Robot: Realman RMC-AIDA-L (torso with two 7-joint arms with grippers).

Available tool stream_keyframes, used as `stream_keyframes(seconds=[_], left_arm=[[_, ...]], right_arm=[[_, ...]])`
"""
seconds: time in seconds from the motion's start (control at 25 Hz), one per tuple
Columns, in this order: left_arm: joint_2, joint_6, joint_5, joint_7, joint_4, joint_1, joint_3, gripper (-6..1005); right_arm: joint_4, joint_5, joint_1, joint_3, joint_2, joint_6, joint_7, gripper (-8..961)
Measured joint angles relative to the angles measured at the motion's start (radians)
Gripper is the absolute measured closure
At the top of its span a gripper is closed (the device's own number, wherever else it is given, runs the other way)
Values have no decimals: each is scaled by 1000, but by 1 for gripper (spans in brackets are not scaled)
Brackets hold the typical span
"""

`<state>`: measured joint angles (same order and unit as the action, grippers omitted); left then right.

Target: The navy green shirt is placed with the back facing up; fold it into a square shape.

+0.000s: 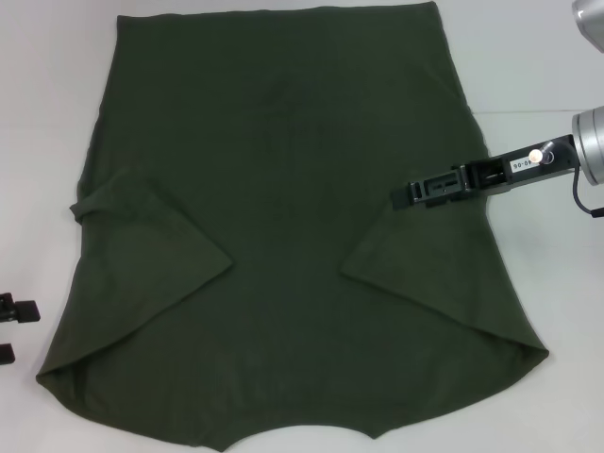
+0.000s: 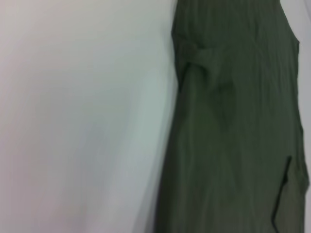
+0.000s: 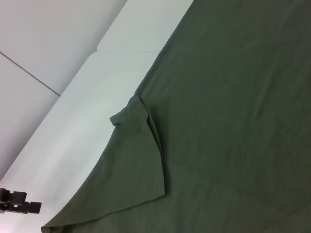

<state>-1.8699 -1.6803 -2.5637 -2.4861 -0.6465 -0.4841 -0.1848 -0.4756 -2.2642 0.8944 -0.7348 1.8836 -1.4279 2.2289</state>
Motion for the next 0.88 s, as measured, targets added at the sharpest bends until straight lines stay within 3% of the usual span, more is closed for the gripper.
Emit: stream_keyframes(seconds=[0.88], left_arm=[[-5,87,-36,2,106,-12,-24,152]], right_arm=[[-1,-2,8,0,0,2,0,65]])
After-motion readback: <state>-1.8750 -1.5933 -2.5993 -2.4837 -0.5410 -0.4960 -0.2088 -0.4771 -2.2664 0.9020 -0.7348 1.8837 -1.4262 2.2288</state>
